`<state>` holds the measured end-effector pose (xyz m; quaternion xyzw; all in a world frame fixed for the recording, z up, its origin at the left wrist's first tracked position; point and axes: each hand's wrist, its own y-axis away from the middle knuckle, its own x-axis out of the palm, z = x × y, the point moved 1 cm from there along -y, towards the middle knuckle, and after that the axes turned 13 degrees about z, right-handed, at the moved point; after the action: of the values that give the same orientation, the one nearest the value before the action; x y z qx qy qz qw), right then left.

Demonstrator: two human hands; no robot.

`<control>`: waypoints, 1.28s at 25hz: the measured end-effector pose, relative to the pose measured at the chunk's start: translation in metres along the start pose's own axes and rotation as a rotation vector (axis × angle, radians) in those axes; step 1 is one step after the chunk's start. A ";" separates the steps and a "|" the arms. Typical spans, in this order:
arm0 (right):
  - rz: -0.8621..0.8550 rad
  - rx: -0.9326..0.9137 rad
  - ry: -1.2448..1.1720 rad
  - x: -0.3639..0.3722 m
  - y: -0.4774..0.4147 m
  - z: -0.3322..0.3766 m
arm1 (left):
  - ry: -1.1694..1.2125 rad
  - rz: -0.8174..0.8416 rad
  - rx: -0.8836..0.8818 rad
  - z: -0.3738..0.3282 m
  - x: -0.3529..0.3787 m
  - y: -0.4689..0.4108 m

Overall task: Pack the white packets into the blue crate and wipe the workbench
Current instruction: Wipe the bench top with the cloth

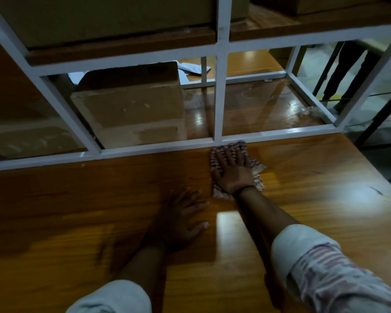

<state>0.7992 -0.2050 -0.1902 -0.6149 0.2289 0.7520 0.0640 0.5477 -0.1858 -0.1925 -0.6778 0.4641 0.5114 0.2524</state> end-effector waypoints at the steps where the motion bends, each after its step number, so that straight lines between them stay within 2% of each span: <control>1: 0.005 -0.127 0.056 0.006 0.012 0.005 | 0.003 -0.002 -0.001 -0.001 0.000 0.000; 3: 0.016 -0.256 0.110 0.012 0.041 -0.002 | -0.019 -0.007 0.009 -0.001 0.000 -0.001; 4: 0.034 -0.234 0.088 0.010 0.053 -0.016 | -0.033 -0.006 0.008 -0.002 0.000 0.000; 9: -0.001 0.270 -0.006 0.006 0.098 -0.088 | -0.026 0.026 -0.019 0.003 0.003 0.000; 10: -0.014 0.313 -0.019 0.008 0.109 -0.084 | -0.030 0.023 -0.012 0.003 0.003 0.000; 12: -0.027 0.284 -0.041 0.017 0.130 -0.055 | -0.052 0.020 -0.012 0.003 0.004 0.000; 17: 0.001 -0.003 -0.029 0.049 0.204 0.055 | -0.071 0.026 0.023 0.002 0.003 0.003; 21: 0.023 -0.020 -0.036 0.067 0.257 0.061 | -0.117 0.056 0.061 0.003 0.005 0.011; 23: 0.019 0.051 -0.054 0.065 0.277 0.040 | -0.099 0.084 0.065 0.010 0.007 0.027; 26: -0.011 0.358 -0.115 0.069 0.295 0.026 | -0.070 0.122 0.059 0.039 0.005 0.072; 28: -0.015 0.489 -0.176 0.072 0.293 0.041 | -0.048 0.126 0.021 0.070 -0.001 0.107; 30: -0.021 0.526 -0.212 0.073 0.284 0.074 | -0.057 0.114 -0.055 0.102 -0.012 0.141; 32: -0.021 0.449 -0.198 0.078 0.275 0.117 | -0.083 0.099 -0.112 0.122 -0.021 0.167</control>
<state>0.5726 -0.4138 -0.1752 -0.5108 0.3763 0.7382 0.2291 0.3429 -0.1519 -0.1937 -0.6453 0.4572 0.5758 0.2075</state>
